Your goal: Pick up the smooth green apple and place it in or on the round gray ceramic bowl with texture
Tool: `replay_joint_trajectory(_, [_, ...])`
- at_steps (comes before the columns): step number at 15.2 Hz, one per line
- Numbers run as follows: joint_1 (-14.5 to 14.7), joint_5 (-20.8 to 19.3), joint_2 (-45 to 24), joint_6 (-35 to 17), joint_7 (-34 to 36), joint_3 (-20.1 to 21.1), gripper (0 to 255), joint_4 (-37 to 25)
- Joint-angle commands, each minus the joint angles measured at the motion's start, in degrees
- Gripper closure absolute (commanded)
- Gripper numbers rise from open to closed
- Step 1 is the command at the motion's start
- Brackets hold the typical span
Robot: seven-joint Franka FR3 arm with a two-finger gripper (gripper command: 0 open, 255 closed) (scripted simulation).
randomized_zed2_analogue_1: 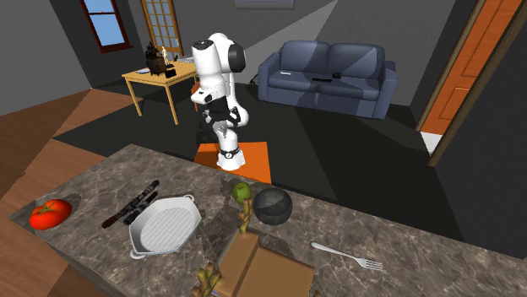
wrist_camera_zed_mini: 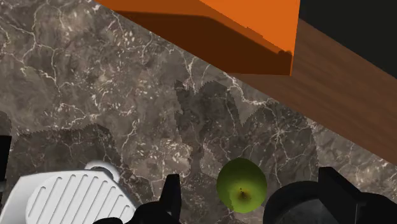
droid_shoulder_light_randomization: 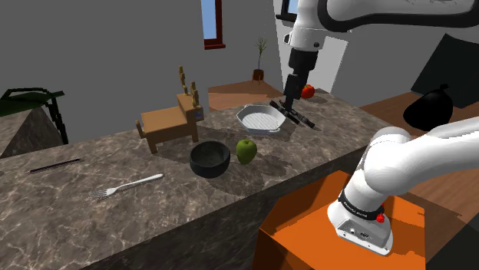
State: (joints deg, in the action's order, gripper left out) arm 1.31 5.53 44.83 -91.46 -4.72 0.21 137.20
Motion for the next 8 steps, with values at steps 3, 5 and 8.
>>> replay_joint_trajectory(3, [-0.05, 0.91, -2.02, -3.67, 1.57, 0.96, 0, 2.01])
replay_joint_trajectory(5, [-0.07, 1.81, -4.39, -7.41, 3.10, 1.92, 0, 3.73])
replay_joint_trajectory(8, [-0.06, 3.13, -8.58, -13.11, 5.30, 3.32, 0, 5.73])
